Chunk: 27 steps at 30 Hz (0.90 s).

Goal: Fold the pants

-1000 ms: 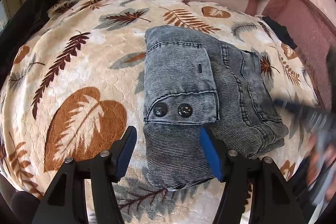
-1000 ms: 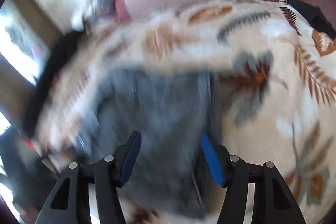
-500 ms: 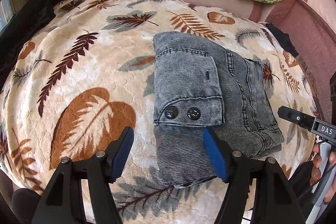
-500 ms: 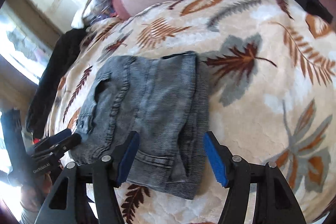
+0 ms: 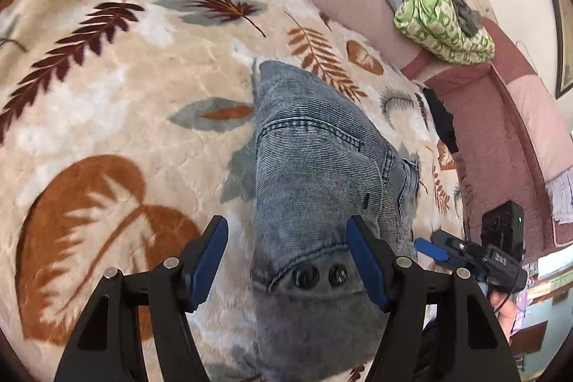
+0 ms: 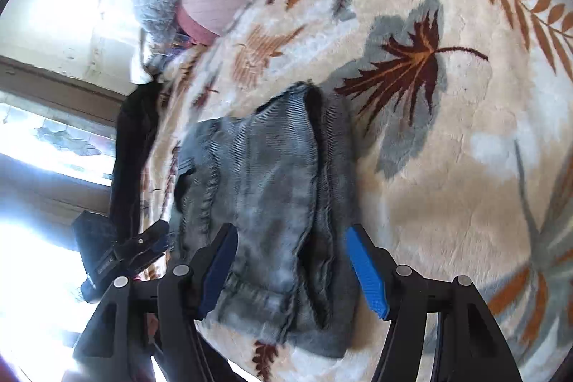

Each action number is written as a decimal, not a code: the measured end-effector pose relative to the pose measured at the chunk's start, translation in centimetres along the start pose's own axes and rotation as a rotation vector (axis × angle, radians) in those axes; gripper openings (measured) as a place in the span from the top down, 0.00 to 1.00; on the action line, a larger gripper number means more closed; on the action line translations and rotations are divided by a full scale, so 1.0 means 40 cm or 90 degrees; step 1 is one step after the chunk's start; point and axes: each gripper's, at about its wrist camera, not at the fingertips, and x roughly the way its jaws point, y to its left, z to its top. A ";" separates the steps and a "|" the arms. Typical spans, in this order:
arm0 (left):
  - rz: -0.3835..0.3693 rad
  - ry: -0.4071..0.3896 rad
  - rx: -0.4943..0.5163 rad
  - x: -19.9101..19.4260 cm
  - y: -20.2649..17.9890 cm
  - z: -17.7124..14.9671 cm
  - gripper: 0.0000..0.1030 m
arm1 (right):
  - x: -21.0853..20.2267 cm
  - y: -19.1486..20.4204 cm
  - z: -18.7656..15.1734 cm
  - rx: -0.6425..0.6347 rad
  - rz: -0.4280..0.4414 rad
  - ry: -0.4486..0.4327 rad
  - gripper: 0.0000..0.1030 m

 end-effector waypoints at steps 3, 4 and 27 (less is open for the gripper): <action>-0.007 0.023 0.012 0.030 -0.008 0.007 0.33 | 0.018 0.005 0.017 0.001 0.012 0.009 0.35; -0.007 0.034 0.013 0.041 -0.005 0.005 0.33 | 0.034 0.005 0.020 0.002 0.015 0.025 0.35; 0.046 0.055 0.068 0.060 -0.054 0.013 0.74 | 0.060 0.071 0.018 -0.054 -0.042 0.025 0.83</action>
